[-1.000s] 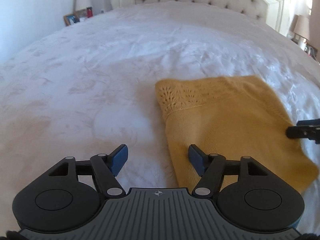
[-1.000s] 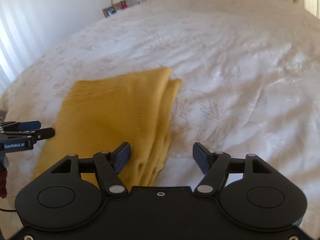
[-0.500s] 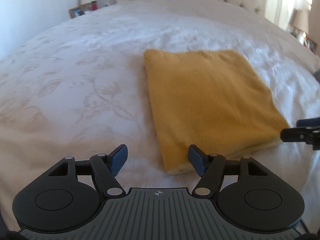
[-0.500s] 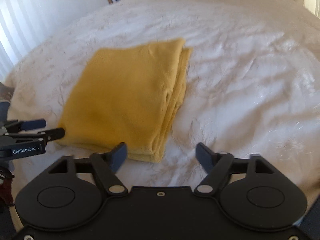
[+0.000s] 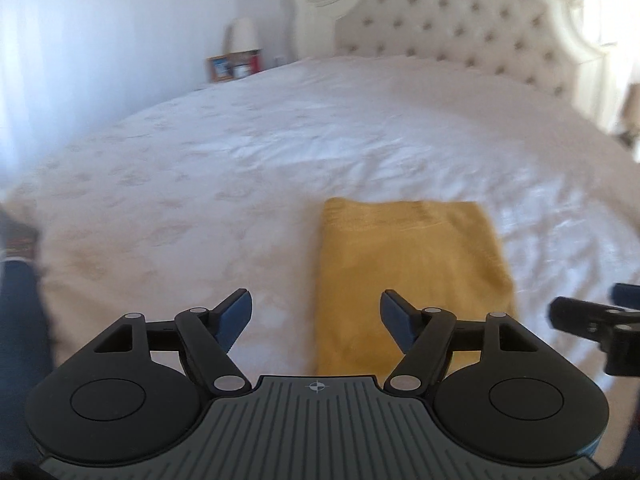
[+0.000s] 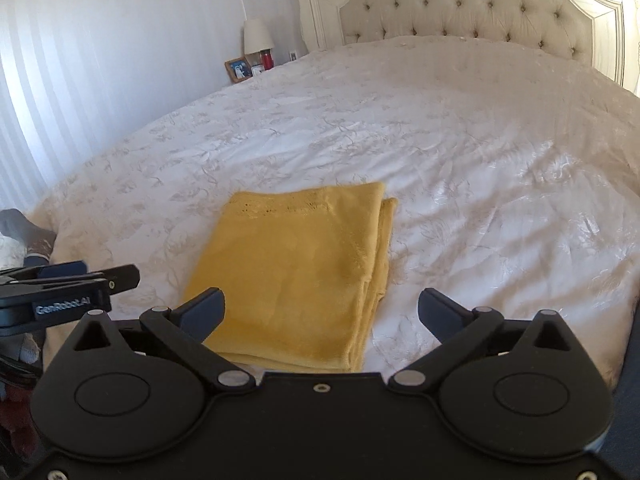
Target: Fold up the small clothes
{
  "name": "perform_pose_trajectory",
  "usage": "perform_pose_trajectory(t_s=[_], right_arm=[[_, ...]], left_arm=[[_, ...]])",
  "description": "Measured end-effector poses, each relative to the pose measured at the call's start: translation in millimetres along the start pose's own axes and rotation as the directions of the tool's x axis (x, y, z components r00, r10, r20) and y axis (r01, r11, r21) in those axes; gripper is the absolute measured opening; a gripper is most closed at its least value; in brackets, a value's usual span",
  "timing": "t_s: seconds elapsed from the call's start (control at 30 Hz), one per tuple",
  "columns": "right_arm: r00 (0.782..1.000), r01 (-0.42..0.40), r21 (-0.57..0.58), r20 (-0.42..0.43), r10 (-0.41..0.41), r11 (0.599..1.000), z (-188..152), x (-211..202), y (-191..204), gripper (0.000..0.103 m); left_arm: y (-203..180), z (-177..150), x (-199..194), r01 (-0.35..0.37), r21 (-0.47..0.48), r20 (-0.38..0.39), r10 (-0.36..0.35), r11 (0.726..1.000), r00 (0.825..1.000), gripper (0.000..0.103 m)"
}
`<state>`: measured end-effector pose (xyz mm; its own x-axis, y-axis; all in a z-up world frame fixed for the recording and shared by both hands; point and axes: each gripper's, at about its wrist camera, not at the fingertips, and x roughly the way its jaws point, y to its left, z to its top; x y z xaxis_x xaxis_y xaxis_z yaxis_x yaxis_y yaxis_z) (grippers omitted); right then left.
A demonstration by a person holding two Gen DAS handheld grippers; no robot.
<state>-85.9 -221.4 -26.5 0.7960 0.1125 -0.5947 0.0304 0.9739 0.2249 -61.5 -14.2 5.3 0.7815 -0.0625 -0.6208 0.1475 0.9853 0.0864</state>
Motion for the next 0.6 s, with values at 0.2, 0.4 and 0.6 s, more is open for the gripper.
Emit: perform_pose_trajectory(t_s=[0.2, 0.4, 0.6], right_arm=[[1.000, 0.009, -0.002, 0.008, -0.009, 1.000, -1, -6, 5, 0.102], [0.996, 0.094, -0.005, 0.008, -0.094, 0.996, -2, -10, 12, 0.102], [0.987, 0.157, 0.028, -0.022, -0.156, 0.987, -4, -14, 13, 0.102]], left_arm=[[-4, 0, -1, -0.041, 0.026, -0.073, 0.043, 0.999, 0.996, 0.070], [-5, -7, 0, -0.013, 0.032, -0.147, 0.018, 0.999, 0.989, 0.070], [-5, -15, -1, -0.003, 0.018, -0.191, 0.006, 1.000, 0.982, 0.070]])
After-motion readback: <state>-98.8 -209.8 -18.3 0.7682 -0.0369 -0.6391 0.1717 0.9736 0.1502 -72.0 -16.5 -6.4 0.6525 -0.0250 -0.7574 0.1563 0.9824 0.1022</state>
